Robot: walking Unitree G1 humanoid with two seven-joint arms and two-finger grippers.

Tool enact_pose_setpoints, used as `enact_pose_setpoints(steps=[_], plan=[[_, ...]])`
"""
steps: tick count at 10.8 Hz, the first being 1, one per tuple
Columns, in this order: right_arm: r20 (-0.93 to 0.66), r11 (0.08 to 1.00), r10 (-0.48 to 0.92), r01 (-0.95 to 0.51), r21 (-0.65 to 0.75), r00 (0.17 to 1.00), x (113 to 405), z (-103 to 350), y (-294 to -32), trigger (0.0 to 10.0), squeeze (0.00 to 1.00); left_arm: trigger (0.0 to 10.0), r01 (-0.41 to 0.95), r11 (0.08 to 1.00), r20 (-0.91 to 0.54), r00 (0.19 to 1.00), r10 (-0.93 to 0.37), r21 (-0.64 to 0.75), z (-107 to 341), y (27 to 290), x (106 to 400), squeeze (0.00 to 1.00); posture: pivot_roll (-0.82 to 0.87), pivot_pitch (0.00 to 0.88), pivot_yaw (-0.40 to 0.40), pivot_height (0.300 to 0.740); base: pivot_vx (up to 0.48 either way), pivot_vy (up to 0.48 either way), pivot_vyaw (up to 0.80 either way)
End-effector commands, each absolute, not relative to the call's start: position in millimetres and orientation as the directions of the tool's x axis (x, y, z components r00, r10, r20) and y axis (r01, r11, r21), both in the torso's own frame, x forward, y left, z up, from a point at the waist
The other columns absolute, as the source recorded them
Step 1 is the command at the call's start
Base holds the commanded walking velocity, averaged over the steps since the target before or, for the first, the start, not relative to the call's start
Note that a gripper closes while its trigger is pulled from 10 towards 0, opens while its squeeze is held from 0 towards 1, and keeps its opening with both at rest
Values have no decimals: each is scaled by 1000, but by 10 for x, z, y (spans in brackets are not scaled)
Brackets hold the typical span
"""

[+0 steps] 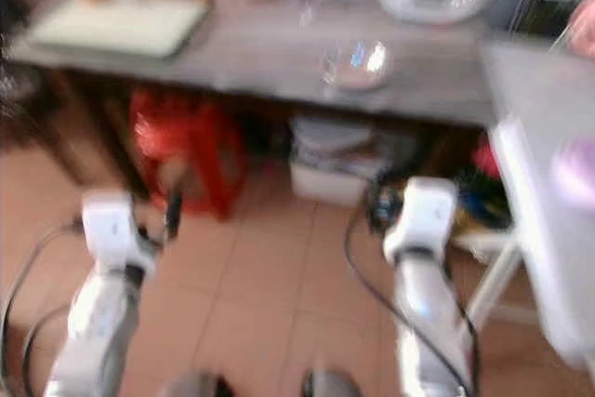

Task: Setting the table

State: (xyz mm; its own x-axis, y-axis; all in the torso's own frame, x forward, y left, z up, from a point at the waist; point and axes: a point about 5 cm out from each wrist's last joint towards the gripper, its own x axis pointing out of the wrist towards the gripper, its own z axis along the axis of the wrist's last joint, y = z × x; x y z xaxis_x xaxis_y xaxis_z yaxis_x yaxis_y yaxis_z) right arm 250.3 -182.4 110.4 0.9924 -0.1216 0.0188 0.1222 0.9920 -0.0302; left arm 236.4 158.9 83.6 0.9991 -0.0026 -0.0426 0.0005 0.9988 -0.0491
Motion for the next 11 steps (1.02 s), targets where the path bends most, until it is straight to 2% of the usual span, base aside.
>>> enact_pose_setpoints(steps=[1,4,7,11], plan=[[11,989,-141,140,48,990,2526,1144,-1844,10000,0,10000,36,997,-29,999,-38,-63,871,1532,2365,0,-45,76,9,740,0,0,0],[68,991,-132,132,9,989,2530,1246,-1866,10000,0,10000,71,993,4,997,-71,-94,966,1505,2422,0,-49,97,9,740,0,-203,0],[48,993,-115,114,33,992,2523,1223,-1846,10000,0,10000,89,991,5,996,-89,-96,982,1497,2416,0,-43,106,9,740,0,-368,-675],[70,996,-80,78,34,994,2585,1256,-1805,10000,0,10000,99,991,2,995,-100,-90,981,1494,2438,0,-35,100,17,740,0,-379,0]])
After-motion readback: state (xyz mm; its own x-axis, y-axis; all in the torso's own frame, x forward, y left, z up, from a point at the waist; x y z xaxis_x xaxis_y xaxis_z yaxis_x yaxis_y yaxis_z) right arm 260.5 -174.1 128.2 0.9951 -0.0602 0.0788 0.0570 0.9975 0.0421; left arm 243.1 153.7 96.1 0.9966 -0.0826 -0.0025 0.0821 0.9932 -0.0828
